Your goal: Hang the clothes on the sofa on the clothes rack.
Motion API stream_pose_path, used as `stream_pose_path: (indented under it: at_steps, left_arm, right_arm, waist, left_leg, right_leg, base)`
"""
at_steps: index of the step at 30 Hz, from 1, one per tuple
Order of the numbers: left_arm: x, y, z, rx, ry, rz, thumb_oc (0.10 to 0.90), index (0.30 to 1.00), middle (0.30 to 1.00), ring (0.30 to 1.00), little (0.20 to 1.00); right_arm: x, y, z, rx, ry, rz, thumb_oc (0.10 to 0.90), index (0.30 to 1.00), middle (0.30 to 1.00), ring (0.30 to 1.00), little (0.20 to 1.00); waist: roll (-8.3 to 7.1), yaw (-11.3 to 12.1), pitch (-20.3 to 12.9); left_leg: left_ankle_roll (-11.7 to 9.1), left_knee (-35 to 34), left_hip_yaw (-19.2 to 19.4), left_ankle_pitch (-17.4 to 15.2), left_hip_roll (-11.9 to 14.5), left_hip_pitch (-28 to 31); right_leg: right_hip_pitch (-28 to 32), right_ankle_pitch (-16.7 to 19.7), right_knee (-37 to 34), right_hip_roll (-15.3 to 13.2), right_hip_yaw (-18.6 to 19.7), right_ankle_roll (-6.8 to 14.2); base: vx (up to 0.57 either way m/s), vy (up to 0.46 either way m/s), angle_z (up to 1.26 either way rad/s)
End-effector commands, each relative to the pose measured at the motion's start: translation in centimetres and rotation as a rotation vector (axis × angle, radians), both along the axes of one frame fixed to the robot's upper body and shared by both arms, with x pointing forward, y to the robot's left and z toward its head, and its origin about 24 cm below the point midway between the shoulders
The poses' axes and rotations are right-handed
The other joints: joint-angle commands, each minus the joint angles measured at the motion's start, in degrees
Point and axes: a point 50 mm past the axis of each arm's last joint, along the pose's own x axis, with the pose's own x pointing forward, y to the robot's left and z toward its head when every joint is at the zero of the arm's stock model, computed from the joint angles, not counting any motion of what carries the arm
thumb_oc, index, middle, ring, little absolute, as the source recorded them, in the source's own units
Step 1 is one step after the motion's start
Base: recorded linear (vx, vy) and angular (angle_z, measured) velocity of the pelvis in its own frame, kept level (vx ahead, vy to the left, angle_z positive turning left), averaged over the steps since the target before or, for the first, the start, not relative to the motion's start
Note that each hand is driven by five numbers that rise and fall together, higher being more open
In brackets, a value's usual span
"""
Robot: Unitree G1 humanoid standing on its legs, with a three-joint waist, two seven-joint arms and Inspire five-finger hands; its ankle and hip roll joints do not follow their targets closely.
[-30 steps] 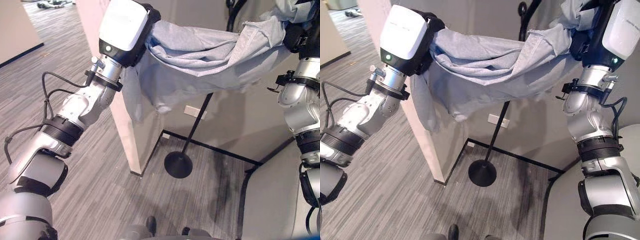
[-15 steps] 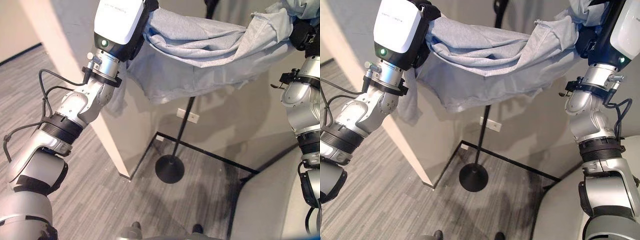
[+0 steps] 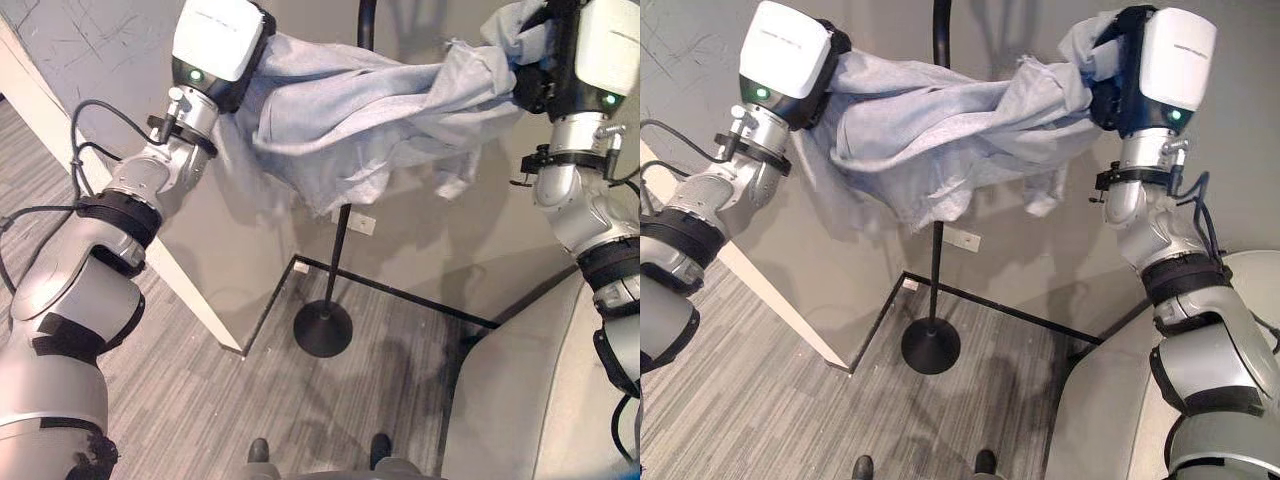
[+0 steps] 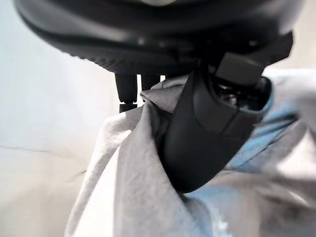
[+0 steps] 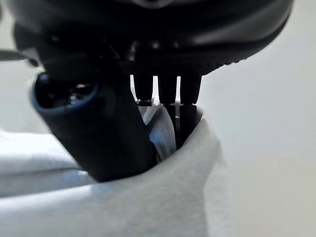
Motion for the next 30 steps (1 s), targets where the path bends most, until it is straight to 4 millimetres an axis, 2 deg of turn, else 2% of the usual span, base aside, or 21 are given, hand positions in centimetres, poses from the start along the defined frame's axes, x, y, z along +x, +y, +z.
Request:
stream_pose_path:
  at_steps: [1, 5, 6, 7, 8, 11, 13, 17, 18, 19, 20, 21, 22, 23, 25, 26, 27, 30]
  left_arm:
    - [-3.4, 12.8, 4.3, -0.132, -0.138, 0.565, 0.4, 0.3, 0.3, 0.3, 0.3]
    - [-3.8, 14.6, 2.6, -0.112, -0.063, 0.66, 0.4, 0.3, 0.3, 0.3, 0.3]
    - [-3.7, 15.0, 0.7, -0.117, 0.011, 0.685, 0.4, 0.3, 0.3, 0.3, 0.3]
    - [-3.4, 14.8, 0.1, -0.131, 0.033, 0.679, 0.4, 0.3, 0.3, 0.3, 0.3]
    - [-2.3, 13.2, -2.6, -0.209, 0.112, 0.618, 0.4, 0.3, 0.3, 0.3, 0.3]
    - [-1.0, 10.5, -3.9, -0.384, 0.128, 0.502, 0.4, 0.3, 0.3, 0.3, 0.3]
    - [-0.3, 8.5, -4.2, -0.655, 0.102, 0.349, 0.4, 0.3, 0.3, 0.3, 0.3]
    - [-0.3, 8.5, -4.2, -0.655, 0.102, 0.349, 0.4, 0.3, 0.3, 0.3, 0.3]
    - [-0.7, 1.8, -5.5, -1.389, 0.039, -0.262, 0.4, 0.3, 0.3, 0.3, 0.3]
    - [-1.1, 0.2, -5.7, -1.491, 0.054, -0.383, 0.4, 0.3, 0.3, 0.3, 0.3]
    - [-1.6, -1.1, -6.3, -1.651, 0.066, -0.518, 0.4, 0.3, 0.3, 0.3, 0.3]
    - [-1.8, -2.3, -6.7, -1.754, 0.1, -0.603, 0.687, 0.731, 0.731, 0.731, 0.731]
    - [-2.1, -3.4, -7.2, -1.864, 0.129, -0.686, 0.687, 0.731, 0.731, 0.731, 0.731]
    - [-2.4, -4.6, -7.7, -1.944, 0.177, -0.762, 0.8, 0.9, 0.9, 0.9, 0.9]
    - [-3.0, -6.1, -8.5, -2.033, 0.256, -0.846, 0.8, 0.9, 0.9, 0.9, 0.9]
    - [-3.1, -6.1, -8.7, -2.035, 0.258, -0.843, 0.8, 0.9, 0.9, 0.9, 0.9]
    - [-3.7, -6.7, -9.3, -2.056, 0.294, -0.872, 0.8, 0.9, 0.9, 0.9, 0.9]
    - [-4.5, -6.3, -10.5, -2.055, 0.304, -0.87, 0.8, 0.9, 0.9, 0.9, 0.9]
  right_arm:
    - [-2.1, -7.2, 4.5, 0.112, -0.107, -0.276, 0.4, 0.3, 0.3, 0.3, 0.3]
    - [-0.8, -7.0, 2.4, 0.089, 0.038, -0.301, 0.4, 0.3, 0.3, 0.3, 0.3]
    - [-0.3, -7.4, 0.7, 0.099, 0.125, -0.329, 0.4, 0.3, 0.3, 0.3, 0.3]
    - [0.1, -7.2, -0.2, 0.103, 0.165, -0.334, 0.4, 0.3, 0.3, 0.3, 0.3]
    - [1.1, -6.5, -4.3, 0.126, 0.309, -0.35, 0.4, 0.3, 0.3, 0.3, 0.3]
    - [1.8, -4.8, -7.9, 0.192, 0.401, -0.323, 0.4, 0.3, 0.3, 0.3, 0.3]
    - [2.7, -1.2, -9.3, 0.239, 0.421, -0.218, 0.4, 0.3, 0.3, 0.3, 0.3]
    - [2.7, -1.2, -9.3, 0.239, 0.422, -0.218, 0.4, 0.3, 0.3, 0.3, 0.3]
    - [2.2, 7.0, -12.2, 0.599, 0.41, 0.171, 0.4, 0.3, 0.3, 0.3, 0.3]
    - [2.0, 8.3, -12.6, 0.709, 0.409, 0.248, 0.4, 0.3, 0.3, 0.3, 0.3]
    - [1.4, 10.4, -13.2, 0.873, 0.415, 0.366, 0.4, 0.3, 0.3, 0.3, 0.3]
    - [1.0, 12.0, -13.6, 1.007, 0.438, 0.472, 0.761, 0.841, 0.841, 0.841, 0.841]
    - [0.4, 13.5, -14.1, 1.149, 0.463, 0.577, 0.761, 0.841, 0.841, 0.841, 0.841]
    - [-0.3, 15.2, -14.5, 1.272, 0.5, 0.693, 0.8, 0.9, 0.9, 0.9, 0.9]
    - [-1.8, 17.8, -15.3, 1.421, 0.574, 0.867, 0.8, 0.9, 0.9, 0.9, 0.9]
    - [-1.9, 17.8, -15.4, 1.423, 0.577, 0.866, 0.8, 0.9, 0.9, 0.9, 0.9]
    - [-3.0, 19.1, -16.1, 1.484, 0.633, 0.956, 0.8, 0.9, 0.9, 0.9, 0.9]
    - [-3.9, 19.0, -16.5, 1.483, 0.66, 1.007, 0.8, 0.9, 0.9, 0.9, 0.9]
  waist:
    - [-1.06, 1.7, -7.8]
    - [-1.82, 2.3, -6.4]
    - [-2.42, 2.7, -5.3]
    - [-2.82, 3.0, -4.7]
    - [-4.23, 4.0, -1.9]
    - [-5.73, 5.2, 1.5]
    - [-6.35, 5.4, 3.6]
    - [-6.38, 5.3, 3.5]
    - [-6.46, 6.2, 8.0]
    - [-6.25, 6.4, 8.8]
    - [-6.15, 6.5, 9.5]
    - [-5.91, 6.5, 10.1]
    - [-5.63, 6.6, 10.7]
    - [-5.5, 6.6, 11.2]
    - [-5.25, 6.6, 11.4]
    - [-5.22, 6.5, 11.2]
    - [-4.92, 6.7, 11.0]
    - [-4.57, 7.0, 10.1]
  left_leg:
    - [2.3, -1.1, 1.4, -2.2, 0.5, 2.0]
    - [2.7, -1.1, 1.7, -2.2, 0.1, 2.3]
    - [3.0, -1.1, 1.6, -2.1, -0.1, 2.3]
    - [3.1, -1.1, 1.5, -2.0, -0.1, 2.2]
    - [3.6, 0.3, 0.8, -2.0, -0.3, 0.7]
    - [4.1, 3.8, -0.5, -2.8, -0.7, -2.5]
    - [4.6, 5.3, -1.1, -3.3, -0.9, -4.5]
    - [4.6, 5.3, -1.2, -3.3, -0.9, -4.6]
    - [5.4, 7.5, -2.4, -3.9, -1.6, -7.6]
    - [5.5, 7.8, -2.6, -4.2, -1.6, -7.7]
    - [5.7, 8.1, -2.9, -3.9, -2.1, -8.3]
    - [5.8, 8.3, -3.1, -4.0, -2.4, -8.3]
    - [5.8, 8.4, -3.1, -4.2, -2.4, -8.1]
    - [5.8, 8.4, -3.1, -4.1, -2.6, -7.9]
    - [5.9, 8.0, -3.2, -3.6, -3.1, -8.0]
    - [5.9, 8.0, -3.2, -3.6, -3.1, -7.9]
    - [5.9, 7.6, -3.2, -3.4, -3.2, -7.6]
    - [5.9, 6.7, -3.3, -3.0, -3.4, -7.1]
  right_leg:
    - [0.0, 3.7, 1.2, -3.3, 2.7, 5.5]
    - [-0.6, 3.8, 2.5, -3.8, 2.6, 5.7]
    - [-1.0, 3.8, 3.1, -4.0, 2.6, 5.7]
    - [-1.2, 3.8, 3.3, -4.0, 2.6, 5.7]
    - [-1.9, 3.8, 4.0, -4.2, 2.4, 5.6]
    - [-3.0, 4.0, 4.6, -4.4, 2.1, 5.3]
    - [-4.1, 4.0, 4.9, -4.5, 2.5, 4.9]
    - [-4.2, 4.0, 4.9, -4.5, 2.4, 4.9]
    - [-6.1, 3.3, 5.7, -4.4, 3.0, 3.5]
    - [-6.1, 2.7, 6.1, -4.3, 2.8, 3.1]
    - [-6.5, 2.6, 6.3, -4.6, 2.8, 2.8]
    - [-6.6, 2.2, 6.6, -4.6, 2.7, 2.5]
    - [-6.5, 1.9, 6.9, -4.5, 2.8, 2.2]
    - [-6.5, 1.9, 7.1, -4.7, 3.0, 2.0]
    - [-6.6, 1.9, 7.2, -5.1, 2.9, 1.7]
    - [-6.6, 1.9, 7.2, -5.1, 2.9, 1.7]
    - [-6.5, 1.7, 7.3, -5.2, 3.1, 1.5]
    - [-6.4, 1.7, 7.0, -5.4, 3.0, 1.4]
  base:
    - [0.03, 0.097, -0.1]
    - [-0.01, 0.083, -0.03]
    - [-0.03, 0.074, -0.11]
    - [-0.13, 0.057, -0.19]
    - [-0.16, -0.001, -0.18]
    - [-0.16, -0.04, 0.06]
    - [-0.13, -0.013, 0.18]
    - [-0.07, -0.006, 0.02]
    - [-0.25, -0.02, 0.0]
    - [-0.29, -0.014, -0.02]
    - [-0.1, 0.015, 0.02]
    - [-0.08, 0.022, 0.02]
    - [-0.05, 0.027, 0.03]
    - [-0.04, 0.029, 0.02]
    - [-0.01, 0.021, 0.0]
    - [0.0, 0.0, 0.0]
    - [0.0, 0.0, 0.0]
    - [0.01, 0.01, -0.03]
